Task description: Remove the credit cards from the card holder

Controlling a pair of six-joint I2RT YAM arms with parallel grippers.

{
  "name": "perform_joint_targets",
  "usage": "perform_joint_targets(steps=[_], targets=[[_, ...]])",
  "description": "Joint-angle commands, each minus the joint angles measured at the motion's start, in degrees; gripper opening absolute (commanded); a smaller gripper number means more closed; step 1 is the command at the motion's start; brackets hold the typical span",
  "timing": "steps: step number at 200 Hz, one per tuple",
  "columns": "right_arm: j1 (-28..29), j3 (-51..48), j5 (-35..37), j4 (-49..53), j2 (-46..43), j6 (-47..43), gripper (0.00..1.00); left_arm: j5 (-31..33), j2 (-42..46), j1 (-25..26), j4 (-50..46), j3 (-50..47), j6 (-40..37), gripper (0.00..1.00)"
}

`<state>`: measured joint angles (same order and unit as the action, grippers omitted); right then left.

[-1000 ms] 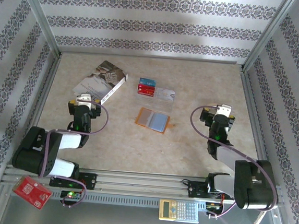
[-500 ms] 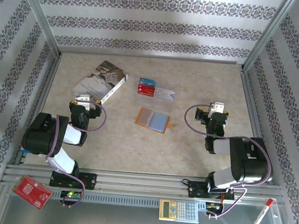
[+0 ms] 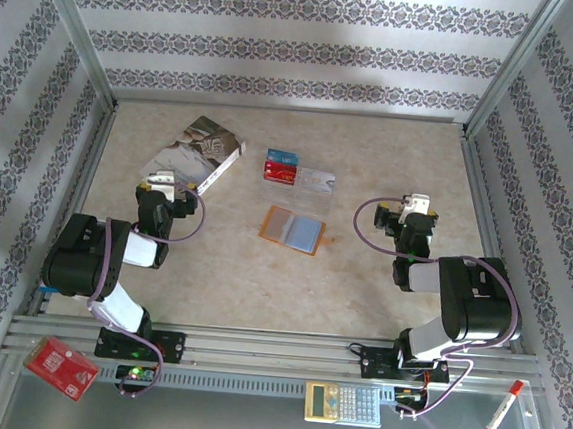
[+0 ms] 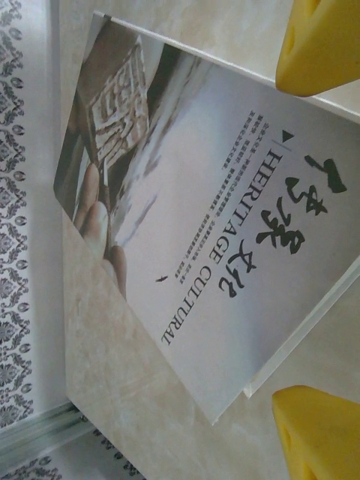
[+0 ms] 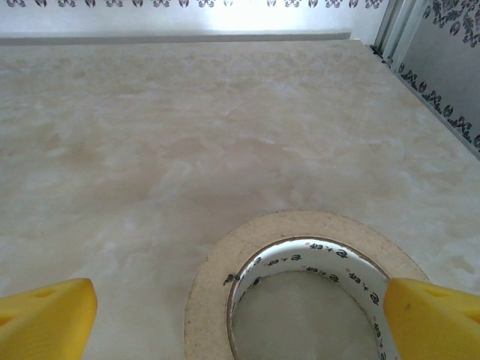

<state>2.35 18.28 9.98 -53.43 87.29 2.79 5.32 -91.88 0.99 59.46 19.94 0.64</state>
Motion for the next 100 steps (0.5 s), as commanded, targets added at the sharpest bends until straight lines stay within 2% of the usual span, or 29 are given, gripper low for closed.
perform_joint_targets(steps=[1,13,27,39,100], targets=[[-0.3,1.1,0.1,-1.4,0.0,0.5,0.98,-2.8,0.6,-0.6,0.8,-0.7,-0.4,1.0],[-0.3,1.1,0.1,-1.4,0.0,0.5,0.98,-4.6,0.5,-0.6,-0.8,0.3,-0.9,1.0],[-0.3,1.1,0.1,-1.4,0.0,0.5,0.98,-6.4,1.0,-0.9,-7.3,2.9,-0.8,1.0],[-0.3,1.1,0.1,-1.4,0.0,0.4,0.98,-6.7,0.4,-1.0,-5.1,2.5,-1.0,1.0],[-0.3,1.1,0.1,-1.4,0.0,0.4,0.98,-6.9,0.6,-1.1,-6.1,2.7,-0.7,1.0]])
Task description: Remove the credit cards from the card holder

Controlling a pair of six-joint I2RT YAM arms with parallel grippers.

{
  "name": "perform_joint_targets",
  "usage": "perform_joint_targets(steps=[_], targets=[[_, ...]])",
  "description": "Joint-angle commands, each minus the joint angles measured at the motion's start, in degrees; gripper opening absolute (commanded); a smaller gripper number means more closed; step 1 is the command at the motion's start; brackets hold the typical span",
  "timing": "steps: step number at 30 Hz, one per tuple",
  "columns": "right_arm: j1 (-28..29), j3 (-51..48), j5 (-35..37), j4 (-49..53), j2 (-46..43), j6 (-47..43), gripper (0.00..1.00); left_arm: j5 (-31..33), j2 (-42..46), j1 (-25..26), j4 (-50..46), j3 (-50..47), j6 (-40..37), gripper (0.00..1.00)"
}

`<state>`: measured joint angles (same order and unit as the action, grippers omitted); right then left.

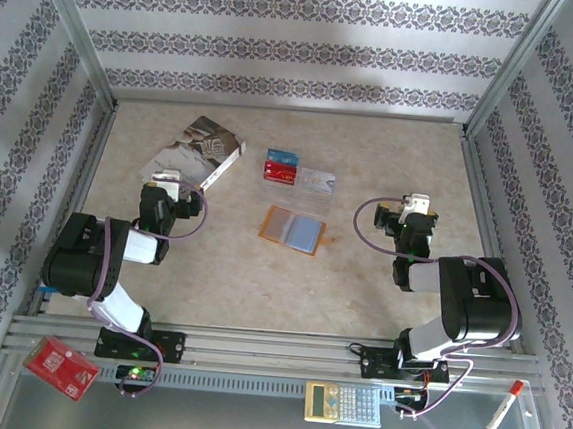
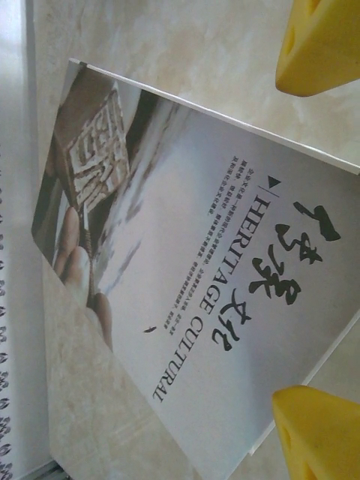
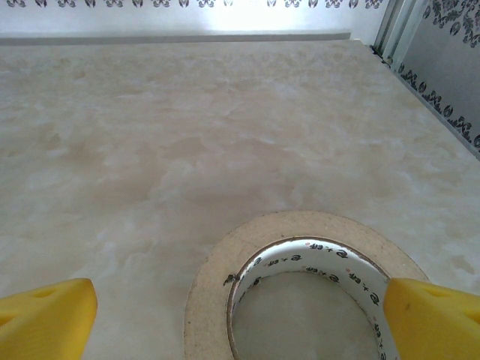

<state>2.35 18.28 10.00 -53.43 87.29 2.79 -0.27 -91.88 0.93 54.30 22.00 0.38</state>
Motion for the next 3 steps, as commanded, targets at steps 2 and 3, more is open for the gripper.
perform_joint_targets(steps=[2,3], targets=[[-0.3,1.1,0.1,-1.4,-0.1,0.5,0.98,-1.4,0.6,-1.0,-1.0,0.7,-0.5,1.0],[-0.4,1.1,0.1,-1.4,0.0,0.5,0.98,-1.3,0.6,-1.0,-1.1,0.7,-0.5,1.0]])
